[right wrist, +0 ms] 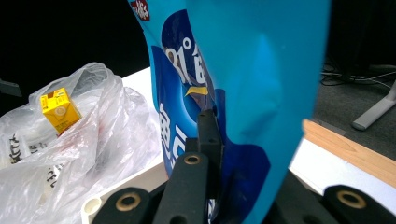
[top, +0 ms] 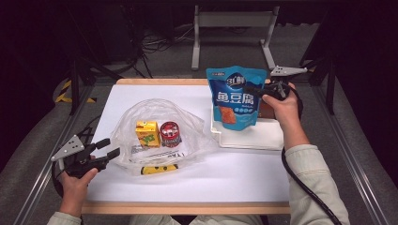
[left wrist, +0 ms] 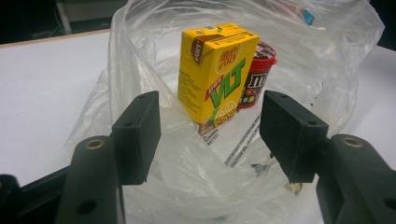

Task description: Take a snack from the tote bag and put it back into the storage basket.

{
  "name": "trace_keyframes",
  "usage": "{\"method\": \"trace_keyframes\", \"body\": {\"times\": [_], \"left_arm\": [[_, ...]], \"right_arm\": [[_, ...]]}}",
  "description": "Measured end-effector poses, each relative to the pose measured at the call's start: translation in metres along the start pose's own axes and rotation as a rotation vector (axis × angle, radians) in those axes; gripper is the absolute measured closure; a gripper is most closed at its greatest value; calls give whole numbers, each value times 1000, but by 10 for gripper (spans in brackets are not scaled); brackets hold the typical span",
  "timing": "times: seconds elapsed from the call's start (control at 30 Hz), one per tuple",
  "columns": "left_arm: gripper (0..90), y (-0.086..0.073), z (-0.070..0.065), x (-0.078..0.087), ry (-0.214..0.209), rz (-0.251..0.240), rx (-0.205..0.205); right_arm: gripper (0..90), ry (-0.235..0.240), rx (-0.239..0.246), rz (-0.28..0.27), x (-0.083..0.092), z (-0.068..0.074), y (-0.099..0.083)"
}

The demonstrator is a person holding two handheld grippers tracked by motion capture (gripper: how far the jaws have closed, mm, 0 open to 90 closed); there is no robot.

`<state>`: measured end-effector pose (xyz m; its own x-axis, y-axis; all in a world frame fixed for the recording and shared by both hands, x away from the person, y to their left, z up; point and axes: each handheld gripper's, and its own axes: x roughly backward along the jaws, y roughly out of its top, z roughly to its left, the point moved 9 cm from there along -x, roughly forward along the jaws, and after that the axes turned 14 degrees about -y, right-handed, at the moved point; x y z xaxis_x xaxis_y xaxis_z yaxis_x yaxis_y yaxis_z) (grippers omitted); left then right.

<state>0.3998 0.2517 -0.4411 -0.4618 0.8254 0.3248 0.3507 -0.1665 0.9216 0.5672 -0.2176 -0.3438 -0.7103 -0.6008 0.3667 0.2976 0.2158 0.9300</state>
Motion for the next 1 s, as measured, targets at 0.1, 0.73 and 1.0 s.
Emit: {"method": "trace_keyframes", "body": {"times": [0.1,0.73,1.0], "left_arm": [[392,1,-1,0,-1,0,-4],[391,0,0,0,-3,-1,1],[391,1,0,0,-3,-6,-3]], "right_arm": [[888,-1,7,5,-3,-1,0],[835,-31,19,33,5,-14,-10],[607,-33,48,42,6,-10,-11]]}}
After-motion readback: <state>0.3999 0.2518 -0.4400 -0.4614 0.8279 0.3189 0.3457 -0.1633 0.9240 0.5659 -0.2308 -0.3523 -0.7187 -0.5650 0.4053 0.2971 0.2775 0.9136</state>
